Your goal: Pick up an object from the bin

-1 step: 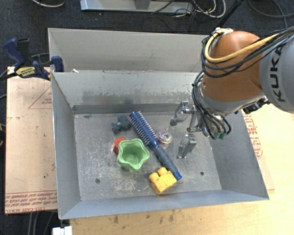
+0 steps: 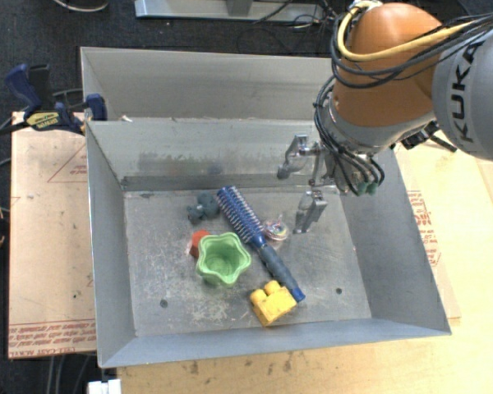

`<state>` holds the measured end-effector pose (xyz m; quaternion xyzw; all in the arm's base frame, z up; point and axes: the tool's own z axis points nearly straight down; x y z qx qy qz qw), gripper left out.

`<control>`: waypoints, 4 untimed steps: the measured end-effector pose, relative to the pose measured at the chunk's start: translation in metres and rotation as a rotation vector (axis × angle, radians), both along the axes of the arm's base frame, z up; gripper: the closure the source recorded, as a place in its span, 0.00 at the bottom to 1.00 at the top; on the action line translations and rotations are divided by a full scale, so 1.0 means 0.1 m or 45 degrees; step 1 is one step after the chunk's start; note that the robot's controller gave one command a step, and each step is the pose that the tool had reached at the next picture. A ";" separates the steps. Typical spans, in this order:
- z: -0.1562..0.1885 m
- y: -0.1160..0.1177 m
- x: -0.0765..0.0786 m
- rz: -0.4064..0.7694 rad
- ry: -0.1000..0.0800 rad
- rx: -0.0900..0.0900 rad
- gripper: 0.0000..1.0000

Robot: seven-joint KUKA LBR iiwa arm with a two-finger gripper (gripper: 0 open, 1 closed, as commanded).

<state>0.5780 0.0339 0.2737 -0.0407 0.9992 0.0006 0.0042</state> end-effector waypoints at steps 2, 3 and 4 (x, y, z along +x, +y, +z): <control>-1.98 0.19 0.29 -0.118 0.000 0.000 0.00; -1.94 0.20 0.31 -0.119 -0.009 0.003 1.00; -0.28 0.53 0.28 -0.225 -0.001 0.003 1.00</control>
Offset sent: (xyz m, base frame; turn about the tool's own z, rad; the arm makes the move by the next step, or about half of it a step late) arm 0.0266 0.0089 -0.1423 0.1464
